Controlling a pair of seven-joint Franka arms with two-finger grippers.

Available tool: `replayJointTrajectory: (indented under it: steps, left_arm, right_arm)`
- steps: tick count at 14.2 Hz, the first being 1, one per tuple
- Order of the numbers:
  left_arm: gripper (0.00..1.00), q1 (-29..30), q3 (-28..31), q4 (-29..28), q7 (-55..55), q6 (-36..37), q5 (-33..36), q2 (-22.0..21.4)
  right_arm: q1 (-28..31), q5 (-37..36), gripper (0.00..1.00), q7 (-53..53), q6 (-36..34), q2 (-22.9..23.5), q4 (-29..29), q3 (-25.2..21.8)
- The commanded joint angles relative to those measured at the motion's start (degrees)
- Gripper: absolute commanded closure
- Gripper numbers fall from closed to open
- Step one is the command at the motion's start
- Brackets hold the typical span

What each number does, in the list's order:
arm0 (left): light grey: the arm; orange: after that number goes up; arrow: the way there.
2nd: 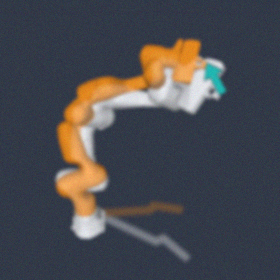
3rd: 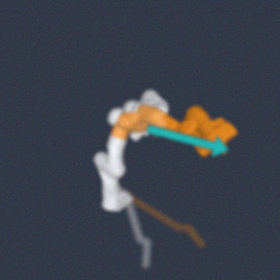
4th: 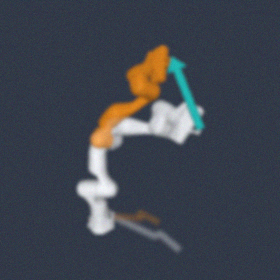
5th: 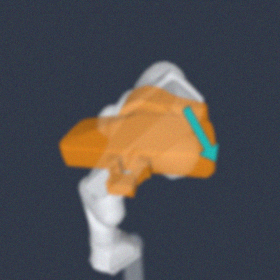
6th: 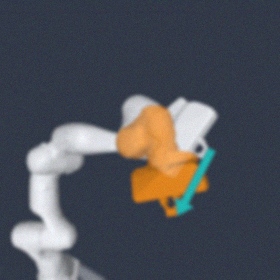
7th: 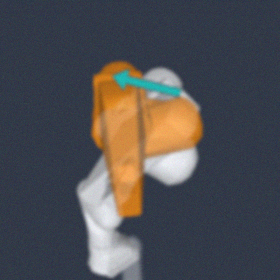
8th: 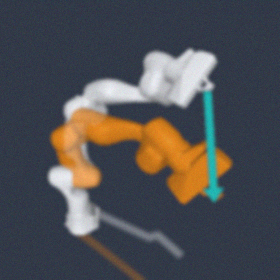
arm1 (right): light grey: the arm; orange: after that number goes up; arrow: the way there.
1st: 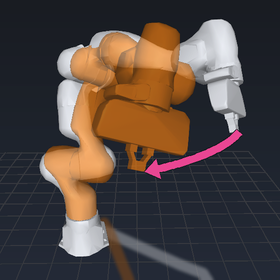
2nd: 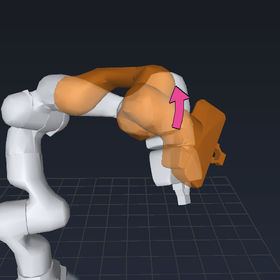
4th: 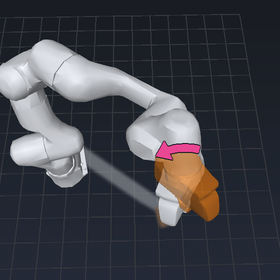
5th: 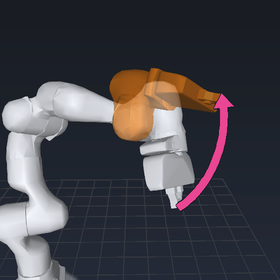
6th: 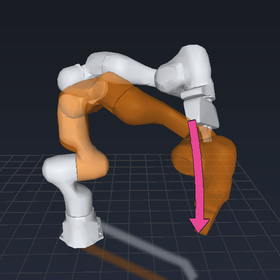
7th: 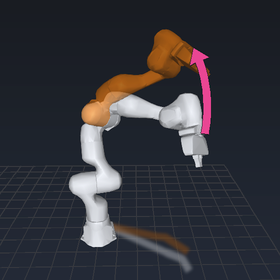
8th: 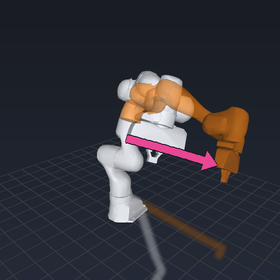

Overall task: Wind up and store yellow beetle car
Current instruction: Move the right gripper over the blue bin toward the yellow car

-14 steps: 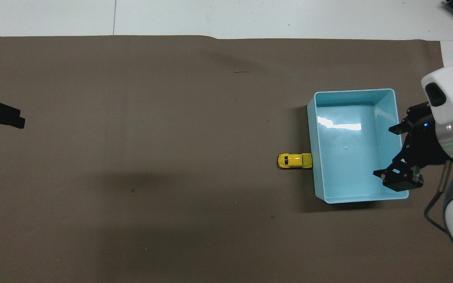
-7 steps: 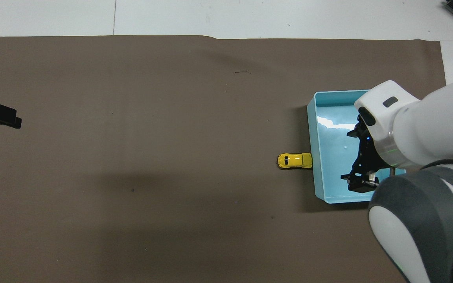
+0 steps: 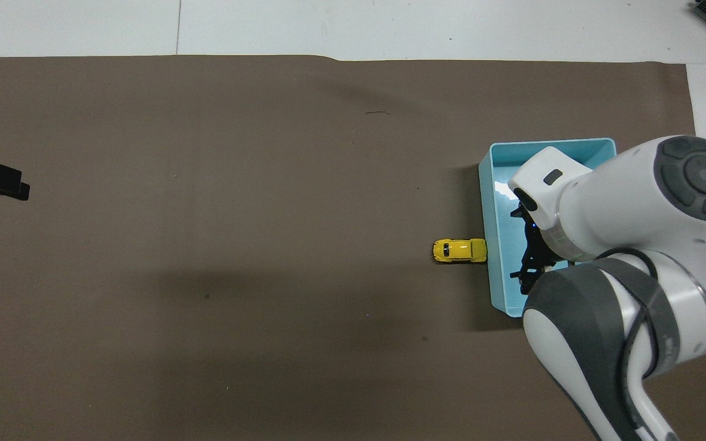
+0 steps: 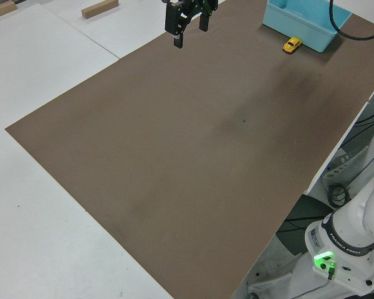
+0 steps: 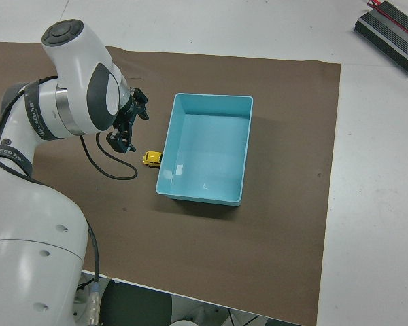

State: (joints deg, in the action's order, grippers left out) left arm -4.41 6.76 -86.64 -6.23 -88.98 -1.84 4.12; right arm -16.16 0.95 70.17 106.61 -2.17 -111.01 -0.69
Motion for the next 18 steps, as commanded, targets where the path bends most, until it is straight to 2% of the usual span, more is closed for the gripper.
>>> replayJointTrajectory:
  steps: [1, 5, 18]
  left_arm:
    - [0.0, 0.2, -0.3, -1.0, 0.3, 0.4, 1.0, -1.2]
    - [0.0, 0.4, -0.3, -1.0, 0.3, 0.4, 1.0, -1.2]
    - [0.0, 0.4, -0.3, -1.0, 0.3, 0.4, 1.0, -1.2]
  right_arm:
    - [-0.9, -1.2, 0.0, 1.5, 6.2, 0.8, -4.6, -0.1]
    - [-1.0, -1.3, 0.0, 1.4, 10.4, 1.6, -6.7, 0.0]
    - [-2.8, -3.1, 0.0, 1.7, 29.0, 11.7, -14.5, -0.1]
